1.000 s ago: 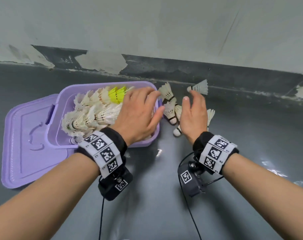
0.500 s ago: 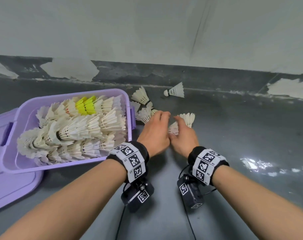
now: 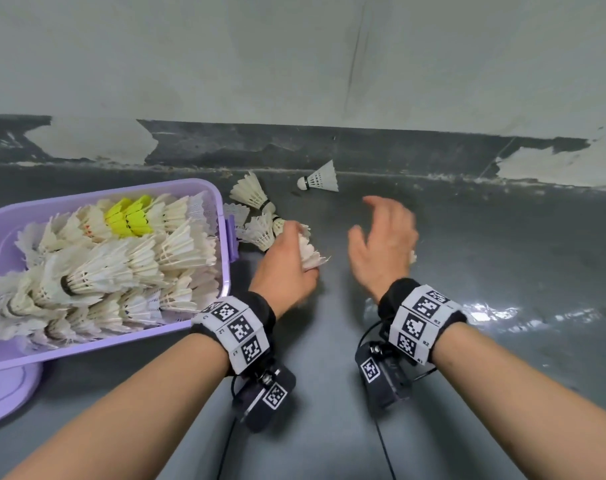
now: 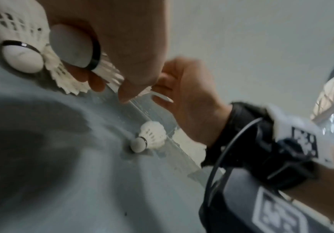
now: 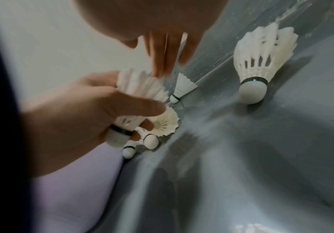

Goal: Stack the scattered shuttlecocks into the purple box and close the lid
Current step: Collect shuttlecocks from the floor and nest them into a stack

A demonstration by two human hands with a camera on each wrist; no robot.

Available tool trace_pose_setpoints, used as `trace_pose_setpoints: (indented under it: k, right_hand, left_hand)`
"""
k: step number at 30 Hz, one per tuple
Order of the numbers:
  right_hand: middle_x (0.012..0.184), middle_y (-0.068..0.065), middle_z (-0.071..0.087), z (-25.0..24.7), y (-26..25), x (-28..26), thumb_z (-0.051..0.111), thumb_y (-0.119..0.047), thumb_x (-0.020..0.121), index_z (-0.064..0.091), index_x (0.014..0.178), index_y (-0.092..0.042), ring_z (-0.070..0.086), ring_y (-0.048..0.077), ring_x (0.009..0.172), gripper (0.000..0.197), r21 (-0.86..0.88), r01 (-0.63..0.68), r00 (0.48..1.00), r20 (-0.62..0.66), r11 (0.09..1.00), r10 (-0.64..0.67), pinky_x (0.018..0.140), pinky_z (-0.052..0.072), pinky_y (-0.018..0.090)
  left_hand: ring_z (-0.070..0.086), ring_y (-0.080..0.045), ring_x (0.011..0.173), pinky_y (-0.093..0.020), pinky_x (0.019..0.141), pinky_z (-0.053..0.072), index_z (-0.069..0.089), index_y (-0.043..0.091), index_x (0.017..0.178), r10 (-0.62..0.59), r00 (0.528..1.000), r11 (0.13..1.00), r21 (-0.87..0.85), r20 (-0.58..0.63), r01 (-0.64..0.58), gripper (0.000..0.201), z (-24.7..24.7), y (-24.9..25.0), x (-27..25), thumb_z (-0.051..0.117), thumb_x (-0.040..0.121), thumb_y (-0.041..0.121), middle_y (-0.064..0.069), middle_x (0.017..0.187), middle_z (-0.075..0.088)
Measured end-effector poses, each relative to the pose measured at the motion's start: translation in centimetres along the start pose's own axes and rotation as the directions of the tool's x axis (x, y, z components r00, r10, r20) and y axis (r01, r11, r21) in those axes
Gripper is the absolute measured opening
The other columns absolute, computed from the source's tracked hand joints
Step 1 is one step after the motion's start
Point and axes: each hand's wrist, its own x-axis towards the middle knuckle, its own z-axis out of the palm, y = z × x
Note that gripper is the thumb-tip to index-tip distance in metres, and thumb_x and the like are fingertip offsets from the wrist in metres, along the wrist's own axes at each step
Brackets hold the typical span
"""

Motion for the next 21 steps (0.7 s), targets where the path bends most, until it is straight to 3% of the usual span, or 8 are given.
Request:
trace_pose_setpoints:
  k: [1,3,5,7,11,15,19,21]
  right_hand:
    - [0.136,0.013,0.044,0.0,0.7,0.3,0.049,-0.026,0.076,0.044,0.133,-0.012,0.034,0.032,0.129,0.059,-0.138,-0.071,0.997,-0.019,0.988,0.069,0.103,0.027,0.043]
    - [0.151,0.013,0.022,0.0,2.1,0.3,0.059,-0.025,0.076,0.028,0.144,-0.014,0.015,0.032,0.14,0.075,-0.325,-0.231,0.954,0.107,0.917,0.278,0.11,0.016,0.048]
    - [0.151,0.016,0.022,0.0,3.3,-0.2,0.059,-0.026,0.08,0.02,0.146,-0.012,0.017,0.033,0.14,0.078,-0.377,-0.338,0.886,0.18,0.862,0.426,0.11,0.017,0.049]
    - [0.143,0.017,0.034,0.2,3.9,-0.8,0.054,-0.019,0.085,0.027,0.142,-0.009,0.029,0.035,0.132,0.064,-0.348,-0.382,0.861,0.203,0.856,0.466,0.106,0.024,0.046]
    - [0.129,0.013,0.053,0.0,3.9,-1.2,0.047,-0.009,0.09,0.047,0.127,-0.009,0.049,0.031,0.119,0.037,-0.203,-0.322,0.901,0.232,0.925,0.365,0.101,0.035,0.036]
    - [0.111,0.006,0.061,-1.5,0.7,-1.4,0.056,-0.009,0.09,0.055,0.115,-0.009,0.054,0.015,0.099,0.025,0.132,-0.201,0.977,0.104,0.971,0.188,0.082,0.03,0.009]
    - [0.095,-0.006,0.063,-3.0,-3.4,-2.2,0.062,-0.017,0.088,0.059,0.102,-0.018,0.055,0.004,0.086,0.014,0.265,-0.052,0.998,-0.024,0.963,0.06,0.072,0.034,0.0]
    - [0.092,-0.009,0.062,-3.5,-4.8,-2.9,0.061,-0.019,0.089,0.059,0.101,-0.019,0.054,0.002,0.083,0.012,0.259,-0.011,0.998,-0.059,0.966,0.027,0.073,0.036,0.003]
  left_hand:
    - [0.056,-0.012,0.079,-0.025,0.07,0.043,0.029,0.026,0.11,-0.026,1.0,0.999,-0.028,0.001,0.026,0.051,-0.2,-0.4,-0.2,0.065,0.076,0.011,0.002,0.093,0.055]
    - [0.057,-0.014,0.077,-0.026,0.068,0.045,0.026,0.026,0.108,-0.048,0.999,0.997,-0.051,0.017,0.049,0.056,-0.5,-0.8,-0.6,0.066,0.075,0.008,0.001,0.09,0.055]
    - [0.059,-0.02,0.077,-0.032,0.07,0.05,0.025,0.024,0.108,-0.054,0.998,0.997,-0.051,0.034,0.056,0.057,-0.4,-0.9,-0.6,0.066,0.073,0.006,-0.003,0.089,0.057]
    - [0.059,-0.023,0.078,-0.033,0.07,0.05,0.024,0.024,0.107,-0.048,0.998,0.998,-0.046,0.047,0.05,0.057,-0.2,-0.9,-0.5,0.065,0.074,0.004,-0.004,0.089,0.056]
    - [0.059,-0.022,0.083,-0.034,0.076,0.051,0.027,0.023,0.113,-0.058,0.997,0.997,-0.051,0.055,0.06,0.059,-0.2,-0.9,-0.3,0.065,0.072,0.004,-0.004,0.094,0.055]
    - [0.058,-0.022,0.096,-0.038,0.089,0.049,0.029,0.024,0.12,-0.07,0.993,0.995,-0.069,0.096,0.076,0.07,-0.1,-0.5,-0.5,0.075,0.068,0.011,-0.003,0.108,0.054]
    - [0.051,-0.022,0.114,-0.038,0.097,0.044,0.031,0.019,0.129,-0.059,0.992,0.995,-0.07,0.112,0.067,0.086,-0.4,0.1,-0.9,0.085,0.063,0.029,-0.004,0.126,0.05]
    - [0.05,-0.02,0.115,-0.034,0.095,0.044,0.031,0.017,0.132,-0.029,0.992,0.996,-0.077,0.121,0.039,0.09,-0.6,0.8,-1.0,0.085,0.062,0.035,-0.003,0.128,0.049]
